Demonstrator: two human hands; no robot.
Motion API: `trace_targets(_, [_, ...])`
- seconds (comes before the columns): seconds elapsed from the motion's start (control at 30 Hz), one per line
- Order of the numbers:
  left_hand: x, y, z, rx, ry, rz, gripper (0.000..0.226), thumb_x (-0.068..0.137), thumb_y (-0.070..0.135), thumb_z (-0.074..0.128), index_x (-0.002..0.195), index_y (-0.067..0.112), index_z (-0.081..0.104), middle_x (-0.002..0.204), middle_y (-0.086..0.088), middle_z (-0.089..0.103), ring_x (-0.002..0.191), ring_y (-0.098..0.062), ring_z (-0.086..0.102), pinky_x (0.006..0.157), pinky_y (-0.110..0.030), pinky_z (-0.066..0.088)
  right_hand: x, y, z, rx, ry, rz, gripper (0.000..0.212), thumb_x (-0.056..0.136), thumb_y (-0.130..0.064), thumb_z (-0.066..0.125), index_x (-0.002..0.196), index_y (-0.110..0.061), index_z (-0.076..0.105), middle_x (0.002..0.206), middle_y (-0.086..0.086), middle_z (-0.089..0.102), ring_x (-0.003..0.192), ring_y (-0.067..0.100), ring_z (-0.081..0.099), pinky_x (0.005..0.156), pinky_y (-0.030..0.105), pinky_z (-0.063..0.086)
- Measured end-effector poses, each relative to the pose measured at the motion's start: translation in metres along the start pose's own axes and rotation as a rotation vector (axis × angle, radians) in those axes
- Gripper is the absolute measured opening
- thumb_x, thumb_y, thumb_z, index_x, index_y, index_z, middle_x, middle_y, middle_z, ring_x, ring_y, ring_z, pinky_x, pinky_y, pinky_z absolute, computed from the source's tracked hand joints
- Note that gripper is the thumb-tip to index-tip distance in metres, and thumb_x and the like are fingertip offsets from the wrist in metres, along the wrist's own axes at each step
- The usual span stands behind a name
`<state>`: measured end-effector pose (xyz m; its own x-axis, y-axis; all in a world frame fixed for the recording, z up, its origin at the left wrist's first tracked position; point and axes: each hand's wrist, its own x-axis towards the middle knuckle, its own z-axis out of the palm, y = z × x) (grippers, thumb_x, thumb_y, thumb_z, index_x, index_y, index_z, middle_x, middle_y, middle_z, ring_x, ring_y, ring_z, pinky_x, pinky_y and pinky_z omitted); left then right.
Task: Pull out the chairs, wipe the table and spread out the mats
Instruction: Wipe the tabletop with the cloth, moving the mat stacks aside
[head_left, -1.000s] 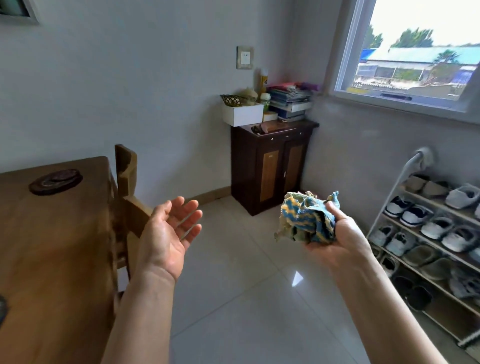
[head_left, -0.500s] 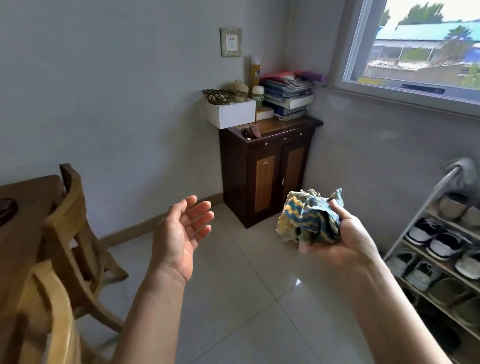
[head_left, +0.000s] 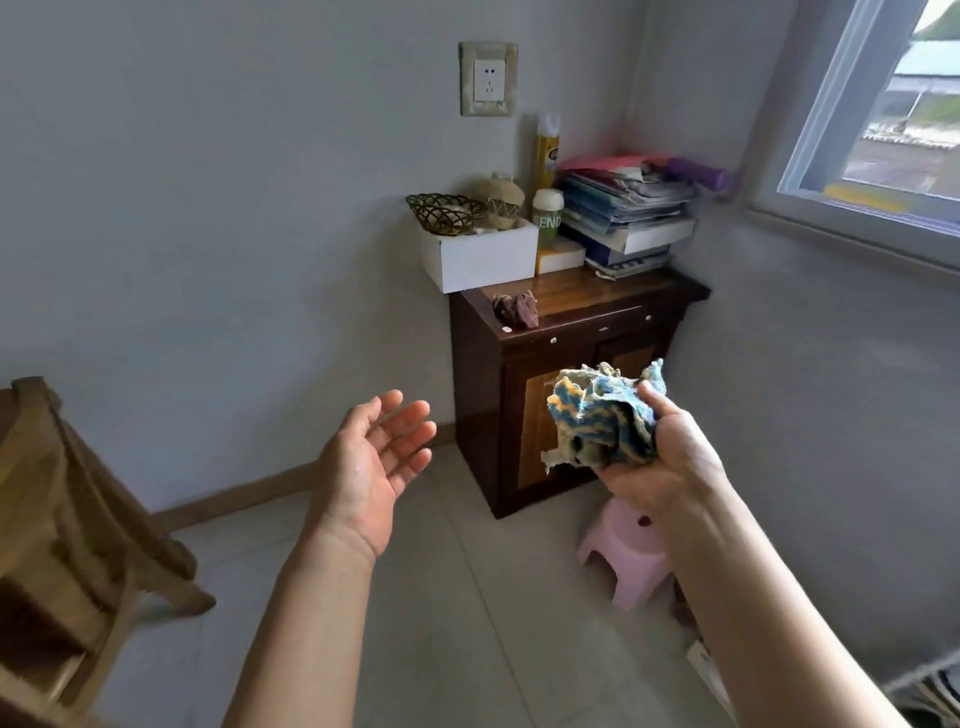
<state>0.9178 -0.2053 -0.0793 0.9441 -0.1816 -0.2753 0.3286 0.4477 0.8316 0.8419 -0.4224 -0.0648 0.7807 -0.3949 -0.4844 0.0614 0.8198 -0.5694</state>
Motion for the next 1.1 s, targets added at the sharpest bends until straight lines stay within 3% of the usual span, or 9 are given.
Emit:
trace_targets(0.17, [0.08, 0.001, 0.026, 0.009, 0.091, 0.041, 0.023, 0.1, 0.029, 0.041, 0.099, 0.021, 0.062, 0.093, -0.002, 0.073, 0.085, -0.017, 0.068, 0.077, -0.032, 0.05, 0.092, -0.031, 0.027, -0.017, -0.001, 0.075, 0.035, 0.099, -0.034, 0.049, 0.124, -0.012, 0.062, 0.114, 0.014, 0.07, 0.099, 0.03, 0.068, 0.078, 0.043, 0.053])
trace_targets(0.37, [0.205, 0.006, 0.071, 0.016, 0.099, 0.04, 0.024, 0.1, 0.029, 0.041, 0.103, 0.021, 0.063, 0.092, -0.001, 0.074, 0.084, -0.016, 0.07, 0.074, -0.032, 0.05, 0.222, -0.066, 0.066, -0.001, 0.01, 0.106, 0.039, 0.098, -0.035, 0.051, 0.129, -0.012, 0.06, 0.12, 0.015, 0.068, 0.109, 0.032, 0.065, 0.094, 0.045, 0.05])
trace_targets(0.47, [0.263, 0.01, 0.1, 0.012, 0.096, 0.019, 0.024, 0.1, 0.029, 0.041, 0.106, 0.019, 0.063, 0.094, -0.002, 0.074, 0.086, -0.016, 0.07, 0.075, -0.032, 0.05, 0.283, -0.081, 0.089, -0.007, 0.038, 0.13, 0.043, 0.098, -0.037, 0.051, 0.132, -0.011, 0.057, 0.122, 0.017, 0.066, 0.108, 0.033, 0.065, 0.083, 0.045, 0.052])
trace_targets(0.6, [0.336, 0.009, 0.146, 0.01, 0.073, -0.044, 0.023, 0.1, 0.028, 0.043, 0.107, 0.018, 0.063, 0.093, -0.002, 0.075, 0.088, -0.018, 0.07, 0.078, -0.033, 0.051, 0.362, -0.105, 0.108, 0.017, 0.08, 0.144, 0.045, 0.097, -0.037, 0.054, 0.133, -0.01, 0.055, 0.123, 0.018, 0.065, 0.11, 0.035, 0.064, 0.082, 0.047, 0.053])
trace_targets(0.77, [0.402, -0.005, 0.183, 0.019, 0.091, -0.104, 0.023, 0.1, 0.028, 0.045, 0.108, 0.016, 0.063, 0.094, -0.003, 0.075, 0.09, -0.02, 0.07, 0.081, -0.035, 0.052, 0.443, -0.137, 0.119, 0.019, 0.186, 0.128, 0.045, 0.095, -0.035, 0.058, 0.133, -0.011, 0.053, 0.123, 0.017, 0.065, 0.106, 0.034, 0.065, 0.069, 0.045, 0.053])
trace_targets(0.9, [0.444, -0.016, 0.209, -0.006, 0.148, -0.12, 0.023, 0.1, 0.028, 0.045, 0.109, 0.015, 0.063, 0.093, -0.003, 0.075, 0.09, -0.021, 0.07, 0.083, -0.036, 0.052, 0.51, -0.164, 0.128, -0.077, 0.3, 0.106, 0.045, 0.089, -0.035, 0.067, 0.126, -0.013, 0.057, 0.119, 0.011, 0.066, 0.106, 0.031, 0.065, 0.093, 0.048, 0.051])
trace_targets(1.03, [0.473, -0.025, 0.231, -0.016, 0.221, -0.117, 0.024, 0.1, 0.028, 0.045, 0.11, 0.015, 0.063, 0.099, -0.005, 0.075, 0.093, -0.021, 0.07, 0.083, -0.036, 0.052, 0.576, -0.182, 0.13, -0.281, 0.356, 0.046, 0.038, 0.087, -0.036, 0.069, 0.118, -0.015, 0.059, 0.119, 0.006, 0.065, 0.105, 0.027, 0.064, 0.096, 0.047, 0.051])
trace_targets(1.1, [0.485, -0.029, 0.243, -0.027, 0.274, -0.118, 0.024, 0.099, 0.027, 0.046, 0.111, 0.015, 0.063, 0.102, -0.006, 0.074, 0.095, -0.021, 0.07, 0.084, -0.037, 0.052, 0.601, -0.183, 0.13, -0.4, 0.362, 0.034, 0.037, 0.09, -0.03, 0.066, 0.122, -0.014, 0.059, 0.123, 0.01, 0.063, 0.111, 0.03, 0.062, 0.097, 0.048, 0.05])
